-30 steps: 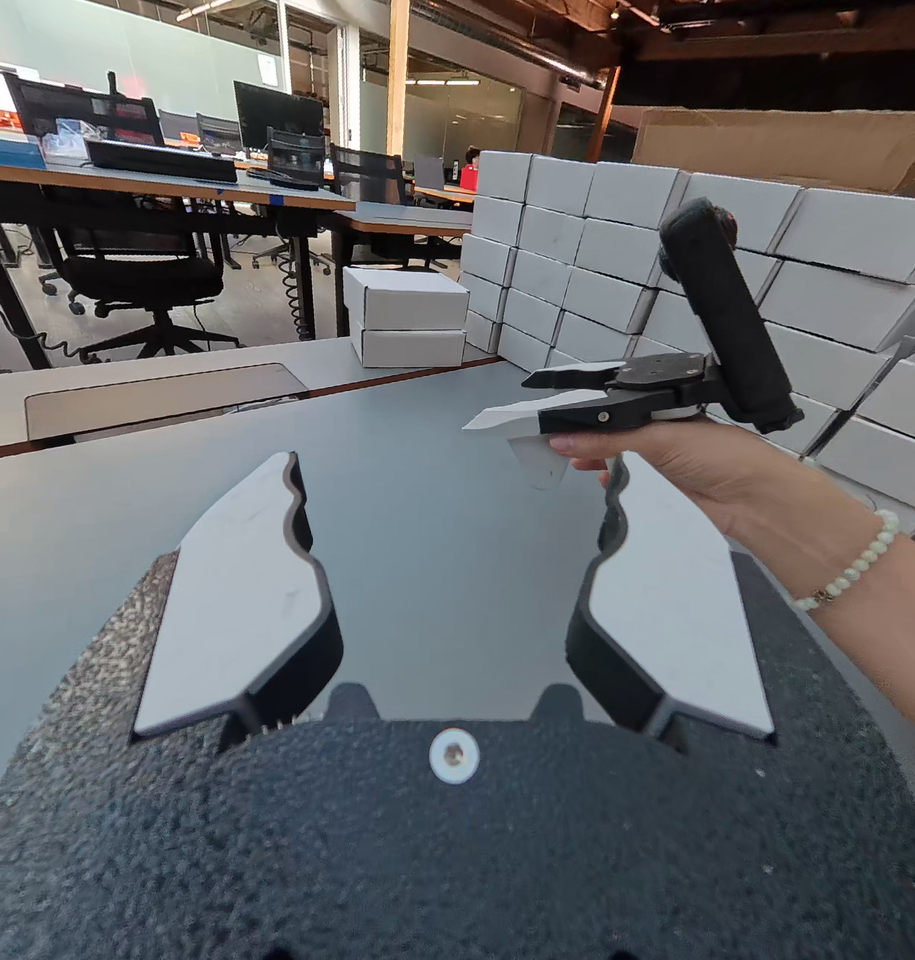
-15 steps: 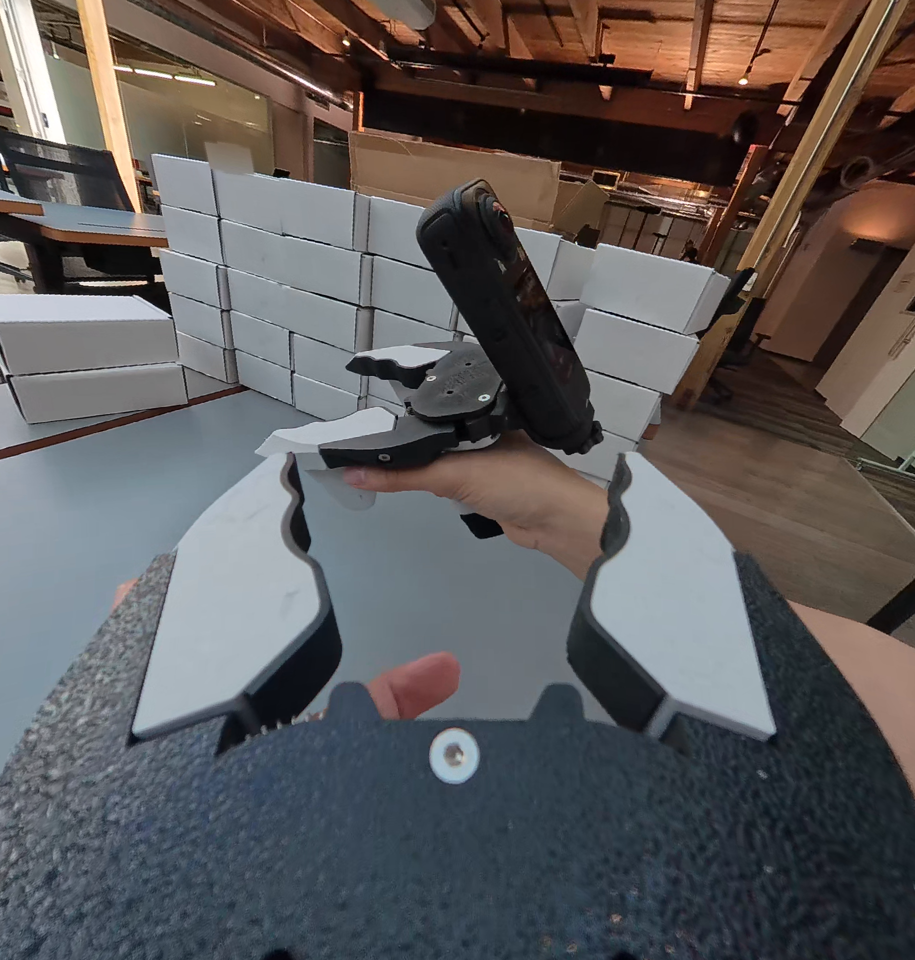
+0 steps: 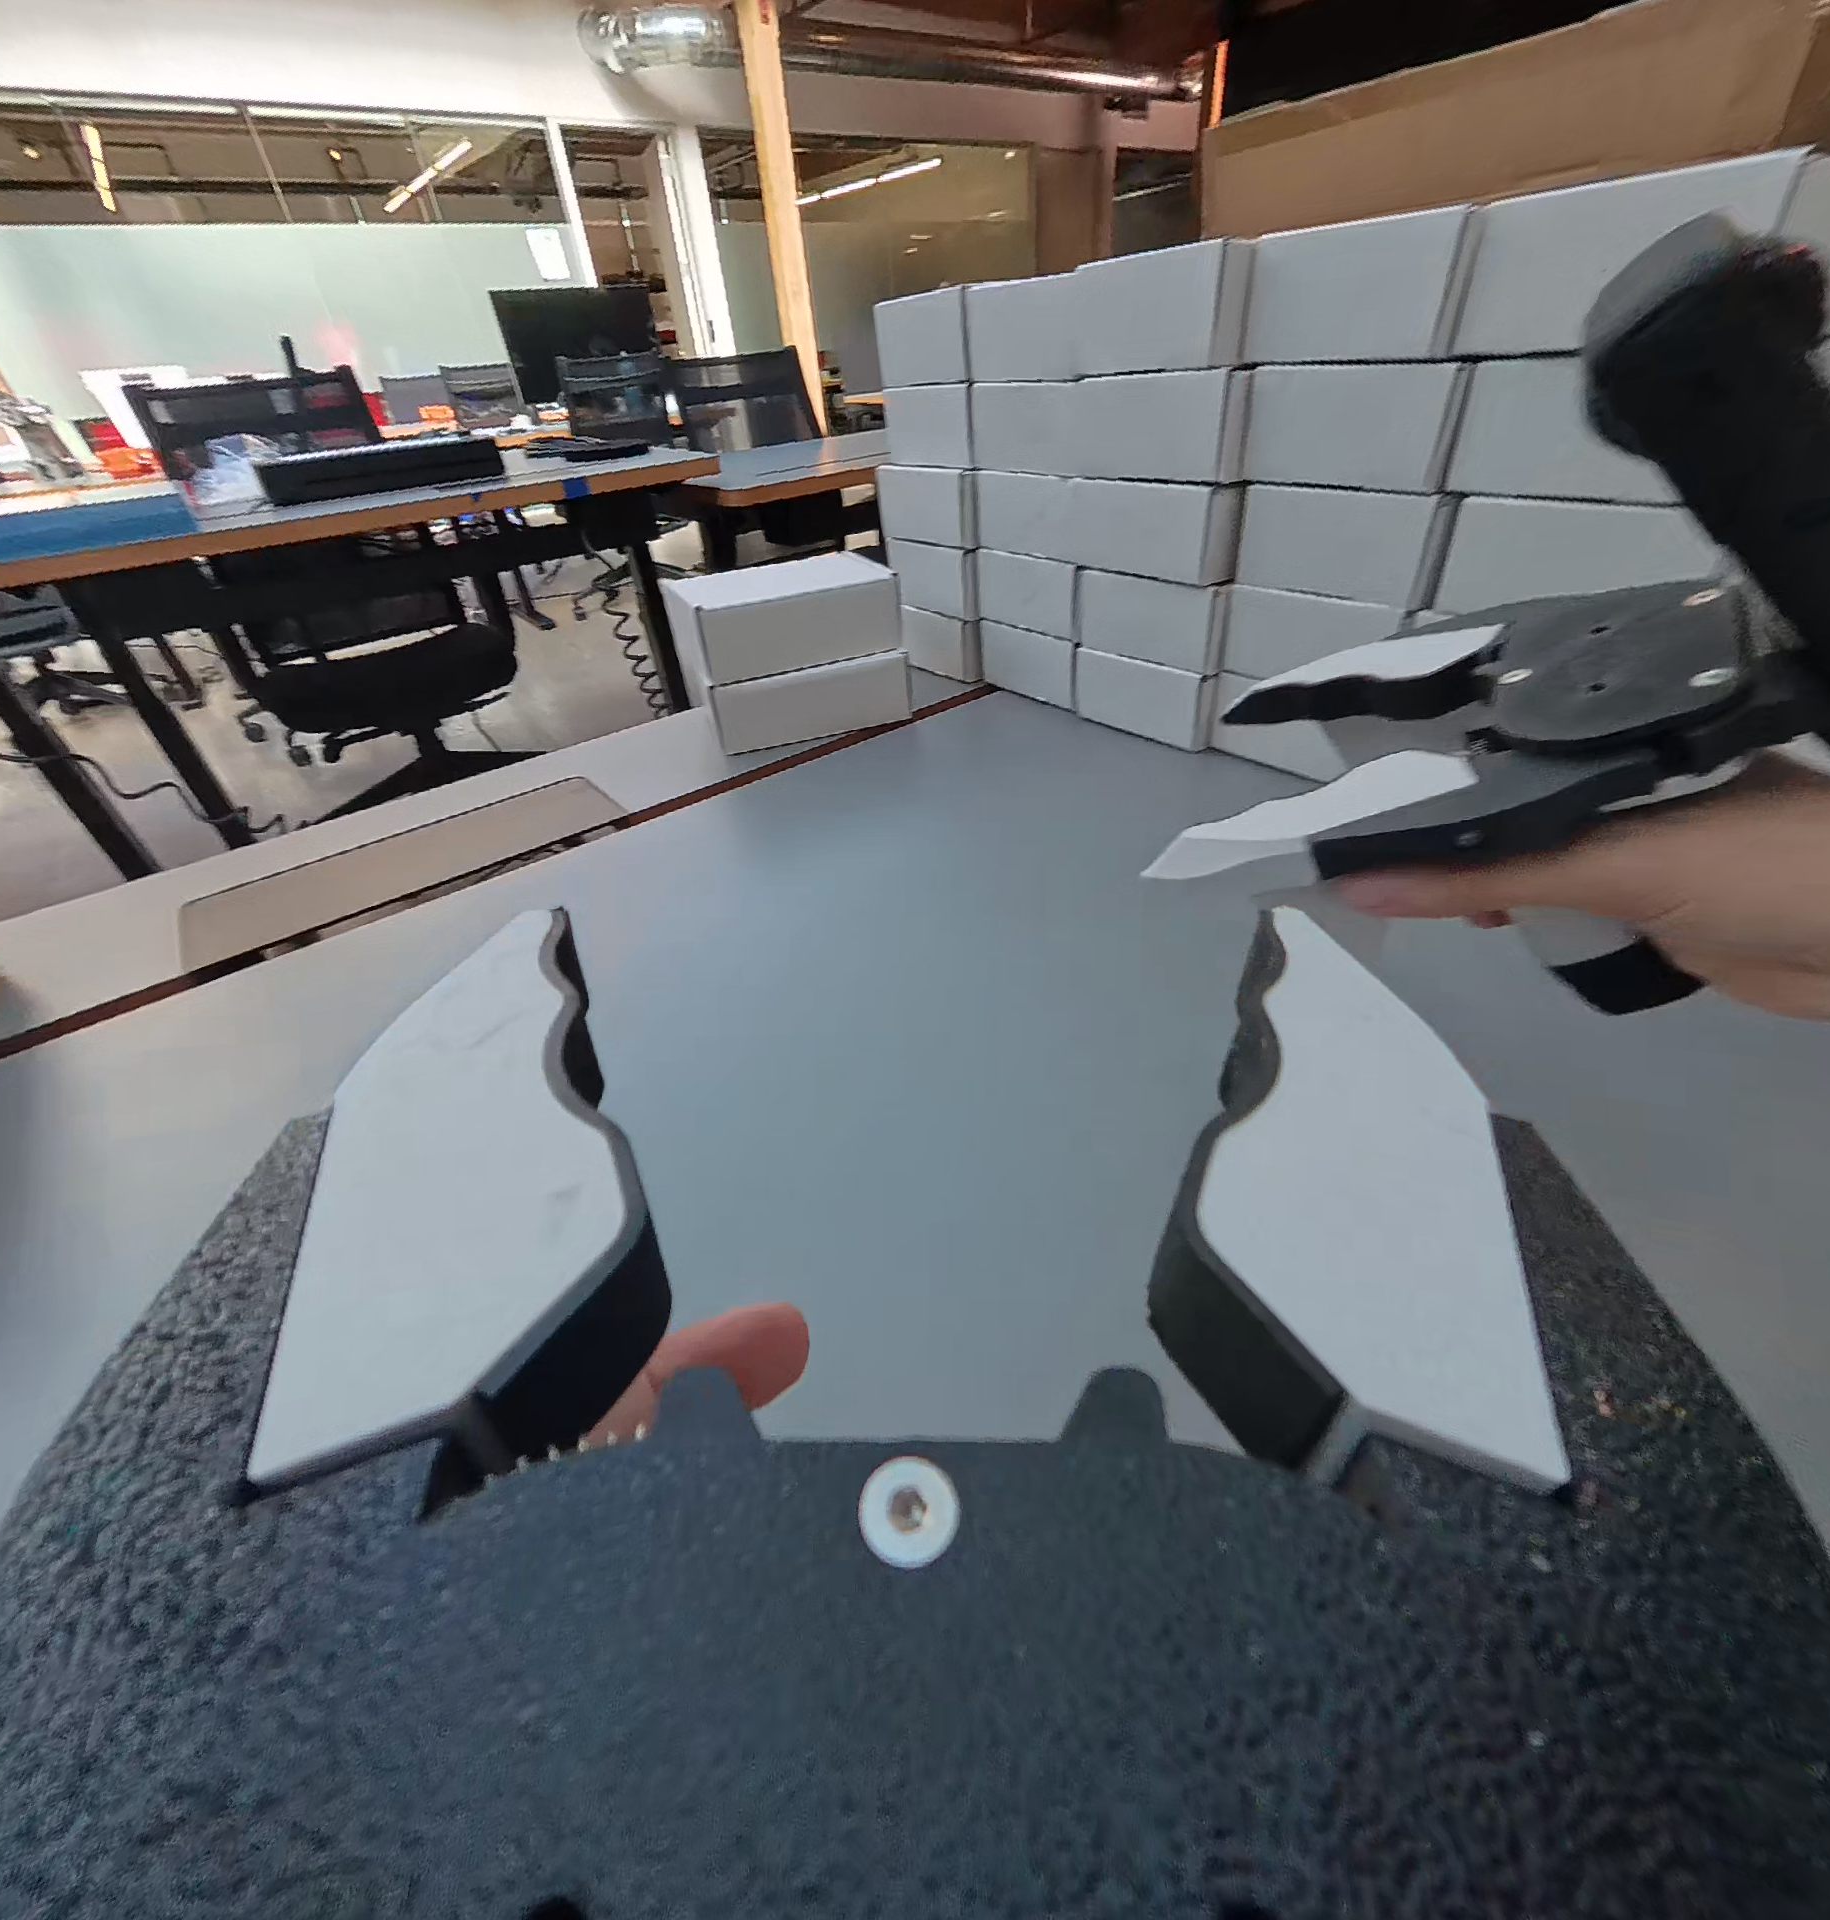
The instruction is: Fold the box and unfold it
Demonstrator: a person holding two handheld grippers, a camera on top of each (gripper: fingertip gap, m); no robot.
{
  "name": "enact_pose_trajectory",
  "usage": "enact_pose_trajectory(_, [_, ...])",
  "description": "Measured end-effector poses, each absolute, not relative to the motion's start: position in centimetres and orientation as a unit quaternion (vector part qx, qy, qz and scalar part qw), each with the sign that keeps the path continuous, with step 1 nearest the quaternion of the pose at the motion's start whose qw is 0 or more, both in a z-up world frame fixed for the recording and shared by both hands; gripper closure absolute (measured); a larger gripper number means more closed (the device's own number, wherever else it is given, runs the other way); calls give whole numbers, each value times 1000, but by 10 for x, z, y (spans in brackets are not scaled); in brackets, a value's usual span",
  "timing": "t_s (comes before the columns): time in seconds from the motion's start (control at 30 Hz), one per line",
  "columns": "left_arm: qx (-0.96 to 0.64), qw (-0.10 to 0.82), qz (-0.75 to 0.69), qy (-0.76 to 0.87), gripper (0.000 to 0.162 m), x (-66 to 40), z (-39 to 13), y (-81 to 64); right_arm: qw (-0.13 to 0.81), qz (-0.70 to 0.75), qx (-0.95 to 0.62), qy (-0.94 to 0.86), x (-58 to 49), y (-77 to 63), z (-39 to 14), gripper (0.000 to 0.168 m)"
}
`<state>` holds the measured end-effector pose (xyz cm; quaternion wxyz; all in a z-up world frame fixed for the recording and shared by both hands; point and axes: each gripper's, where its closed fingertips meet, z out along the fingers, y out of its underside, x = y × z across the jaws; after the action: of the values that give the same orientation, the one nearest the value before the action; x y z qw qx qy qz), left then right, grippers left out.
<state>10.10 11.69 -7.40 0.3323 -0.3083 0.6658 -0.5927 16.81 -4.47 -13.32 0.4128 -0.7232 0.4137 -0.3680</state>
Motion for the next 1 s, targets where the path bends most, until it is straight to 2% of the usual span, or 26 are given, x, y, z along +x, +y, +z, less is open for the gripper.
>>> enact_pose_trajectory(0.13, [-323, 434, -510, 669, 49, 150, -70, 174, 409, -404, -733, 364, 159, -68, -115, 70])
enact_pose_trajectory(0.27, [-261, 548, -333, 722, 52, 218, -70, 240, 388, -420, -757, 316, 150, -85, -109, 67])
enact_pose_trajectory(0.4, [-168, 602, -179, 760, 68, 283, -73, 306, 374, -422, -772, 293, 148, -101, -117, 67])
enact_pose_trajectory(0.47, [-162, 579, -150, 785, 76, 307, -90, 344, 385, -404, -774, 299, 149, -103, -125, 67])
enact_pose_trajectory(0.63, [-207, 470, -187, 838, 71, 335, -136, 398, 427, -361, -770, 308, 155, -98, -139, 66])
enact_pose_trajectory(0.7, [-217, 430, -193, 855, 65, 348, -149, 408, 435, -350, -767, 317, 159, -98, -142, 66])
enact_pose_trajectory(0.77, [-211, 404, -170, 874, 71, 362, -164, 421, 439, -345, -761, 329, 163, -99, -143, 66])
enact_pose_trajectory(0.93, [-259, 322, -133, 901, 71, 378, -207, 454, 419, -344, -769, 338, 168, -106, -155, 65])
enact_pose_trajectory(1.0, [-259, 330, -148, 896, 72, 378, -207, 454, 398, -353, -776, 338, 168, -110, -160, 65])
